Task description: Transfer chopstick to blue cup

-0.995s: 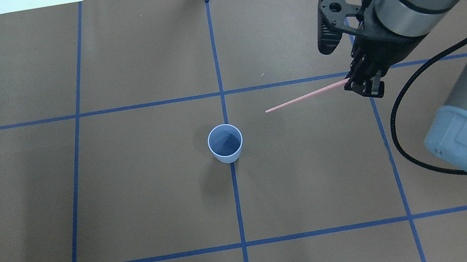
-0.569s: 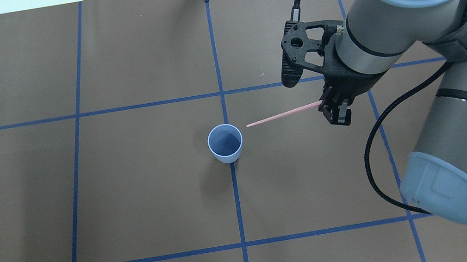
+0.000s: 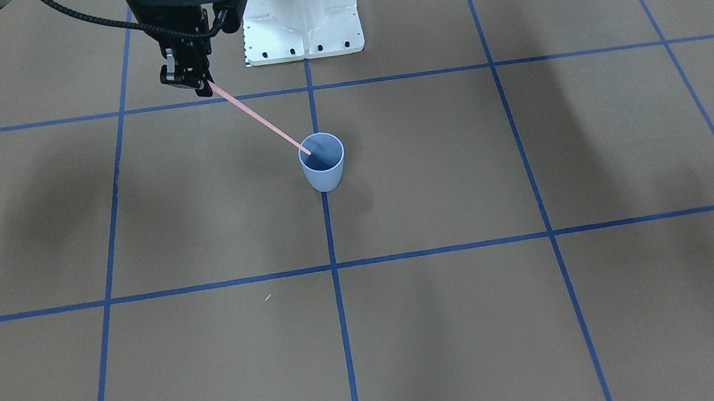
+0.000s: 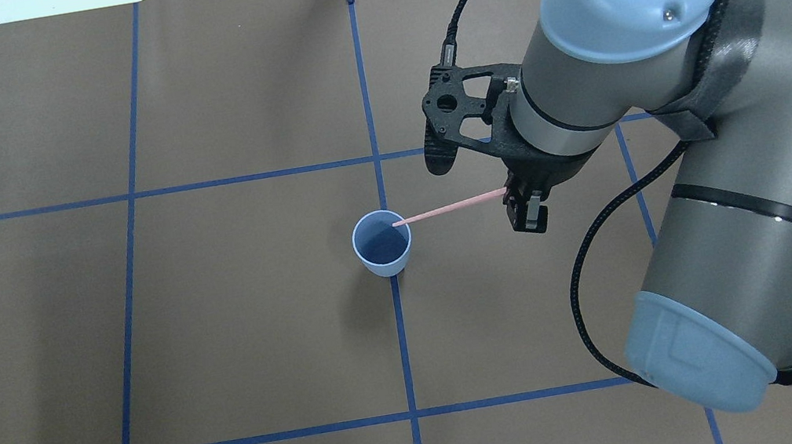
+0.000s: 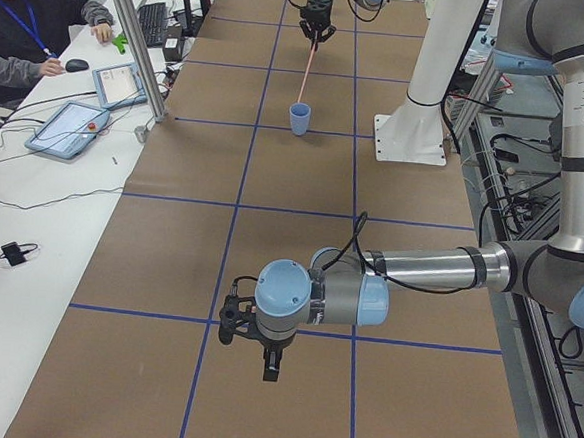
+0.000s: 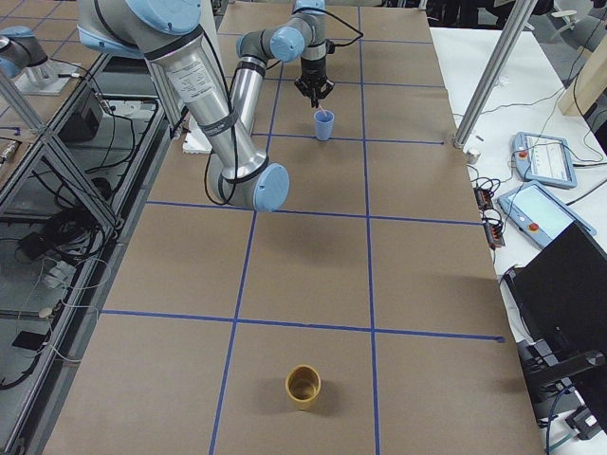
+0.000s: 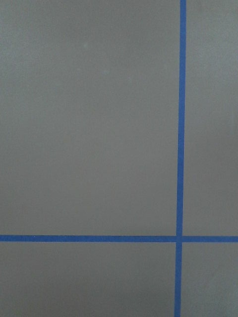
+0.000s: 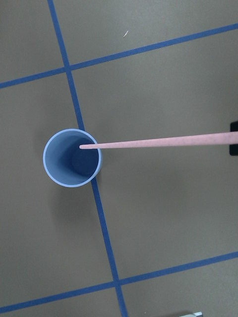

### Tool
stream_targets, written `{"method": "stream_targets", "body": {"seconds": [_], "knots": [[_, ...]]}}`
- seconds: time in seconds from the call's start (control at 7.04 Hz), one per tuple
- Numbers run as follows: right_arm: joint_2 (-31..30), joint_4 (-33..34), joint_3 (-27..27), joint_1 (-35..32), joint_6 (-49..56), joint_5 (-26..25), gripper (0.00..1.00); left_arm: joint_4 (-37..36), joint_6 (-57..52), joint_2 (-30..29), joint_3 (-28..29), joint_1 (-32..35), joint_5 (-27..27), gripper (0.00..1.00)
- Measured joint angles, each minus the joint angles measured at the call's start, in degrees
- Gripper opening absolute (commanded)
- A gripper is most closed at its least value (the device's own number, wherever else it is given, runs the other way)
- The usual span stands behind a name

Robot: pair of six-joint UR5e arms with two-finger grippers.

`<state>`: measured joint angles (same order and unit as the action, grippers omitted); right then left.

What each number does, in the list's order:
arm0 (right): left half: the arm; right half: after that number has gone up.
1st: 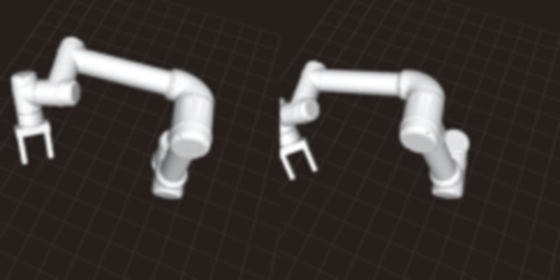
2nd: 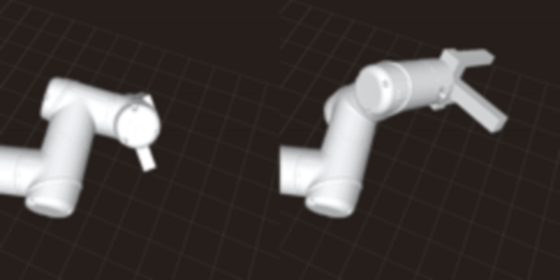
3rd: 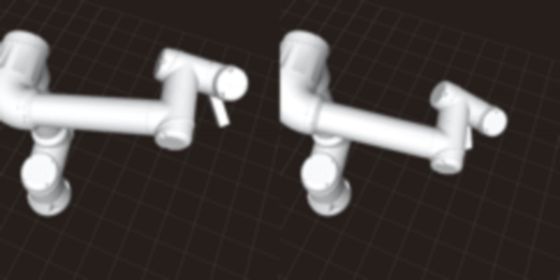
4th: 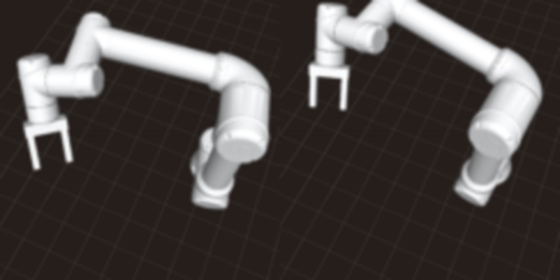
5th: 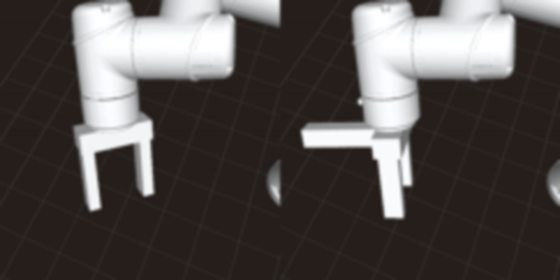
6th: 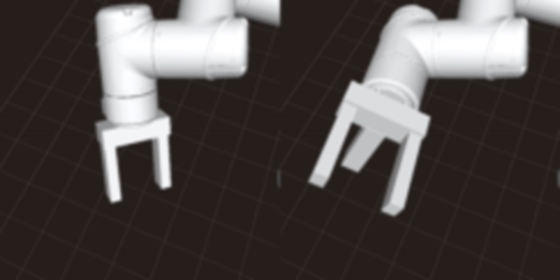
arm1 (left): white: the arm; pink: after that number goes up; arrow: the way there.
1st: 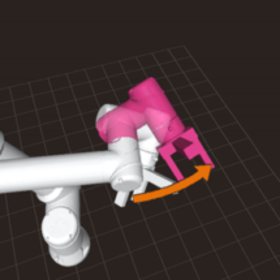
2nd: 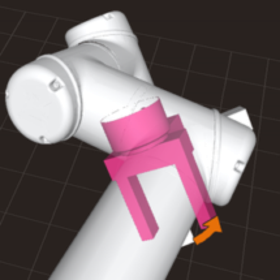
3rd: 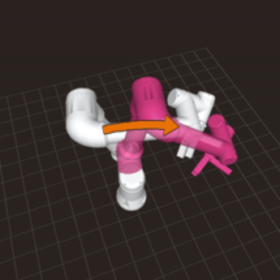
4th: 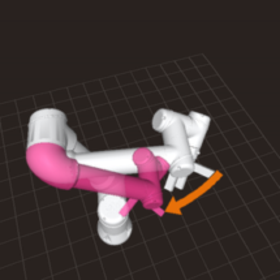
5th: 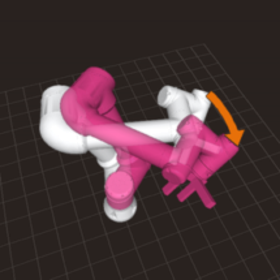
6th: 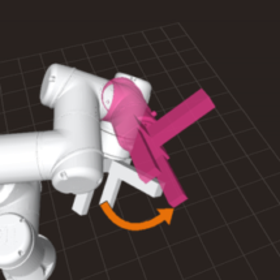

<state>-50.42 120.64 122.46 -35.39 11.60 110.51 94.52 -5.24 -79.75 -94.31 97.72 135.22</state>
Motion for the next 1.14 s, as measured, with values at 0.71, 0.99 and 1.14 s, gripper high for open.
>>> {"method": "stream_targets", "body": {"seconds": [0.71, 0.99, 1.14], "knots": [[2.62, 0.03, -4.04, 3.83, -2.45, -4.63, 0.0, 0.04, 0.03, 0.13, -0.04, 0.01, -0.04, 0.98], [4.38, 0.02, -6.28, 5.4, -3.99, -6.5, 0.0, 0.05, 0.03, 0.13, 0.05, 0.01, -0.04, 0.98], [5.01, -0.02, -7.17, 5.96, -4.31, -7.26, 0.0, 0.05, 0.05, 0.13, 0.07, 0.01, -0.04, 0.98]]}}
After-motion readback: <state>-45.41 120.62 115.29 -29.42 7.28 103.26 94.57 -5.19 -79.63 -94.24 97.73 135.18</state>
